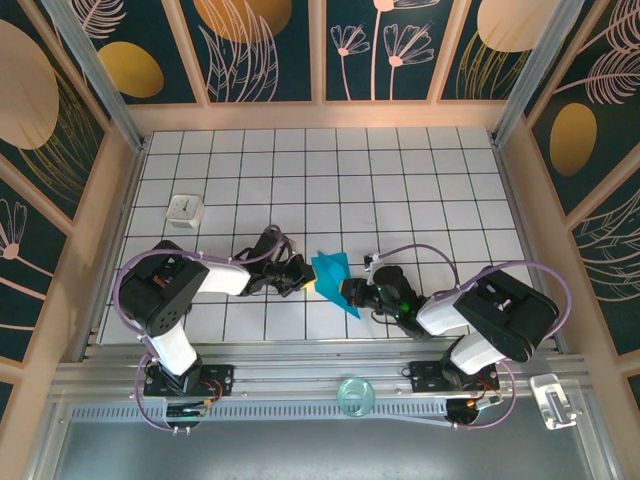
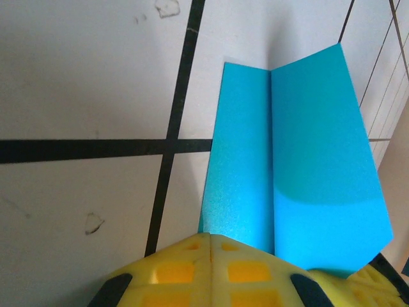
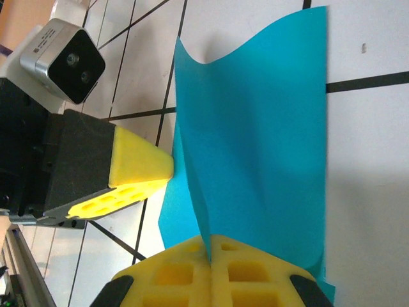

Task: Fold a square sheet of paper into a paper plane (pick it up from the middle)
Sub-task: Fourth fold the wing at the center of the table.

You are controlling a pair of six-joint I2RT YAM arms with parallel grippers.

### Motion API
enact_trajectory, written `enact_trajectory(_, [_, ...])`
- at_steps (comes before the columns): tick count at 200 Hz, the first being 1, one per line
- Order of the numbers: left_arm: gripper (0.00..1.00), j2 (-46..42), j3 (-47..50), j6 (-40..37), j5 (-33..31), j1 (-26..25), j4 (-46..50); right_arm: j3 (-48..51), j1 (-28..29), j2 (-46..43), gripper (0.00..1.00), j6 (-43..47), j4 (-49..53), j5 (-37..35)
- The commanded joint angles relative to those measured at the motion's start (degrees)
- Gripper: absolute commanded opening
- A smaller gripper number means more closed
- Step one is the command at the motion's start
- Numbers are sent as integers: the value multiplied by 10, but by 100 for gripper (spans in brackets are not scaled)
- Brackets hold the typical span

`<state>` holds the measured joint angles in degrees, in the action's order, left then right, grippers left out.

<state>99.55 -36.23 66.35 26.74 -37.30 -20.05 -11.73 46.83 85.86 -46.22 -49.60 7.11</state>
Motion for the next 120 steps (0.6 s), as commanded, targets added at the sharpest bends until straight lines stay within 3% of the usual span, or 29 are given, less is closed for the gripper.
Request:
enact_trajectory(1, [3, 16, -7, -28, -16, -2, 31, 9, -7, 7, 5, -19, -27, 11])
enact_trajectory(45, [3, -1, -8, -33, -22, -2, 33, 26, -14, 12, 4, -42, -59, 21])
enact_trajectory(120, [15, -92, -20, -24, -47, -12, 13, 49, -23, 58, 1, -89, -151, 34])
